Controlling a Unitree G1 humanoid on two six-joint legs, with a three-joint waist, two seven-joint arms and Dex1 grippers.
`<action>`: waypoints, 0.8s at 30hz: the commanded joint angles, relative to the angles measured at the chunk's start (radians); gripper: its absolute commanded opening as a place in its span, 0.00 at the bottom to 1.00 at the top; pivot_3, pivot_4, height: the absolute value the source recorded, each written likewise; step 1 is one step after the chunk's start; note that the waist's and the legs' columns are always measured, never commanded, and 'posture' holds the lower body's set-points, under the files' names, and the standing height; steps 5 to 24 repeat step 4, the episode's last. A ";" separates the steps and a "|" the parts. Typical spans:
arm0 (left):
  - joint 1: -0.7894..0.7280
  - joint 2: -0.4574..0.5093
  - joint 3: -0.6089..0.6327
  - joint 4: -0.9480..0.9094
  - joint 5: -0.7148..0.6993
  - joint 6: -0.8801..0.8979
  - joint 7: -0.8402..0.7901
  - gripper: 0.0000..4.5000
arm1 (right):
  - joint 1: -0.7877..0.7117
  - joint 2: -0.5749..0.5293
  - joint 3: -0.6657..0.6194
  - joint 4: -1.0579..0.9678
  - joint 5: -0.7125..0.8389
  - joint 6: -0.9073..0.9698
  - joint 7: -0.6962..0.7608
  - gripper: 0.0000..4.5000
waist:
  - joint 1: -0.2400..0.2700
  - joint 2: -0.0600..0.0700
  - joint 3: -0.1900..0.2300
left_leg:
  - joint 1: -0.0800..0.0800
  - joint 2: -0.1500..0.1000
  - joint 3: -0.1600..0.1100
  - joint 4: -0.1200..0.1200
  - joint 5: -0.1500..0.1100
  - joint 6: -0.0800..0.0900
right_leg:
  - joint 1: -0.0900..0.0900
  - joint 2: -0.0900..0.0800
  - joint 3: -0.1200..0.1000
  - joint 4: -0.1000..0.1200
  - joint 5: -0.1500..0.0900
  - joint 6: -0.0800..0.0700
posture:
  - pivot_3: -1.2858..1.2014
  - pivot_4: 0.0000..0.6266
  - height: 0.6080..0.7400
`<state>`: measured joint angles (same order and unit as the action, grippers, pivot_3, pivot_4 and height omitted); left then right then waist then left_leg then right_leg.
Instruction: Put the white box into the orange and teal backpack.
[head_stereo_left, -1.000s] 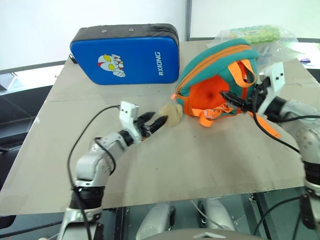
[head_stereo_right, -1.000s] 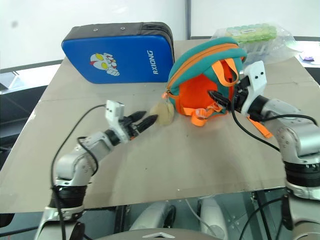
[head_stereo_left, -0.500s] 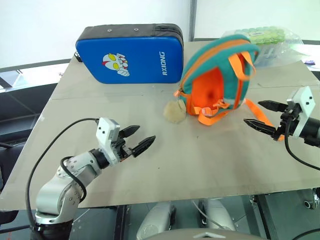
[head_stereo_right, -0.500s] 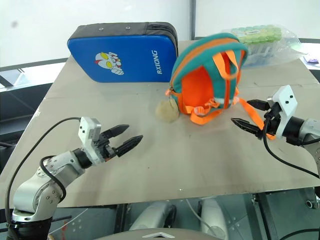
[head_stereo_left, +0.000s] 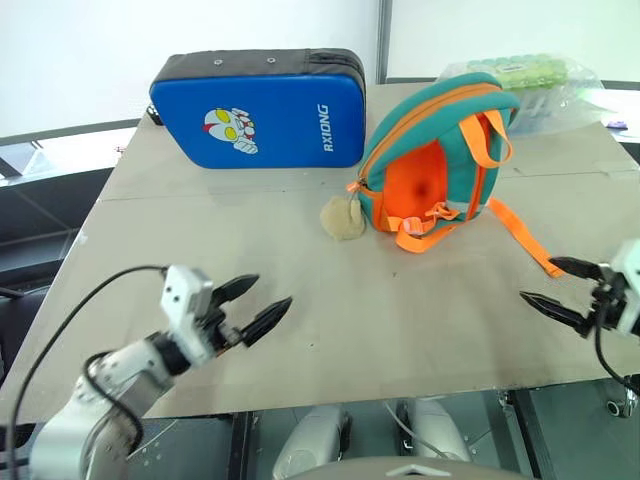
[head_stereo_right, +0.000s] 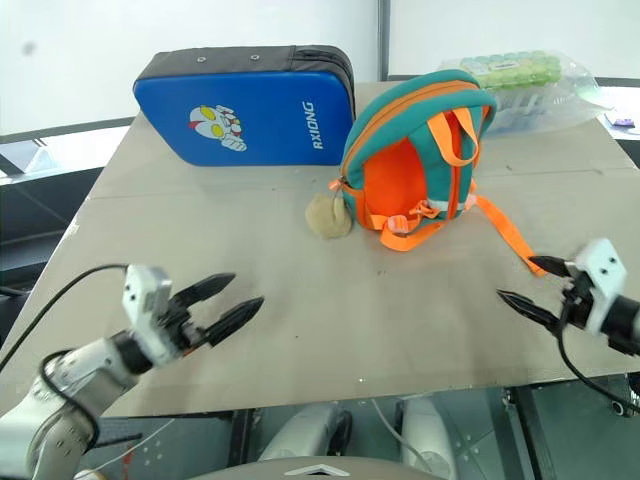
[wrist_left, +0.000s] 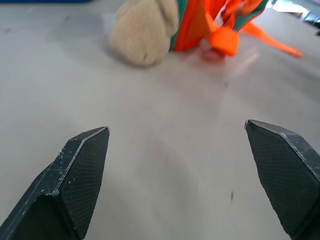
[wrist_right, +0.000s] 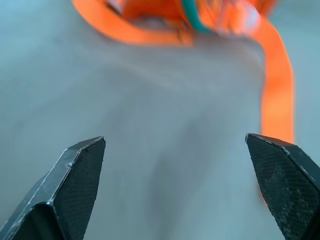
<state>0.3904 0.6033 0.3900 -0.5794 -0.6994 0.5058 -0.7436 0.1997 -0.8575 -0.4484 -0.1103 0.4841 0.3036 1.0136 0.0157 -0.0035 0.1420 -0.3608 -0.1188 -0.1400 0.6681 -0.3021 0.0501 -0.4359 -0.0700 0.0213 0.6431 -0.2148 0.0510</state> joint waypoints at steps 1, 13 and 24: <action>0.066 0.009 0.076 -0.039 0.017 -0.058 -0.028 0.99 | 0.028 -0.012 -0.074 0.048 -0.009 -0.082 0.047 0.98 | 0.000 0.000 0.000 | 0.001 0.000 0.000 0.000 0.000 0.000 | 0.001 0.000 0.000 0.000 0.000 0.000 | 0.52 0.24 0.99; 0.109 -0.005 0.095 -0.028 0.006 -0.061 -0.025 0.99 | 0.025 -0.016 -0.084 0.099 -0.012 -0.115 0.066 0.98 | 0.000 0.000 0.000 | 0.004 0.001 0.000 0.000 -0.001 0.001 | 0.006 0.000 -0.001 -0.002 0.000 0.000 | 0.52 0.24 0.99; 0.109 -0.005 0.095 -0.028 0.006 -0.061 -0.025 0.99 | 0.025 -0.016 -0.084 0.099 -0.012 -0.115 0.066 0.98 | 0.000 0.000 0.000 | 0.004 0.001 0.000 0.000 -0.001 0.001 | 0.006 0.000 -0.001 -0.002 0.000 0.000 | 0.52 0.24 0.99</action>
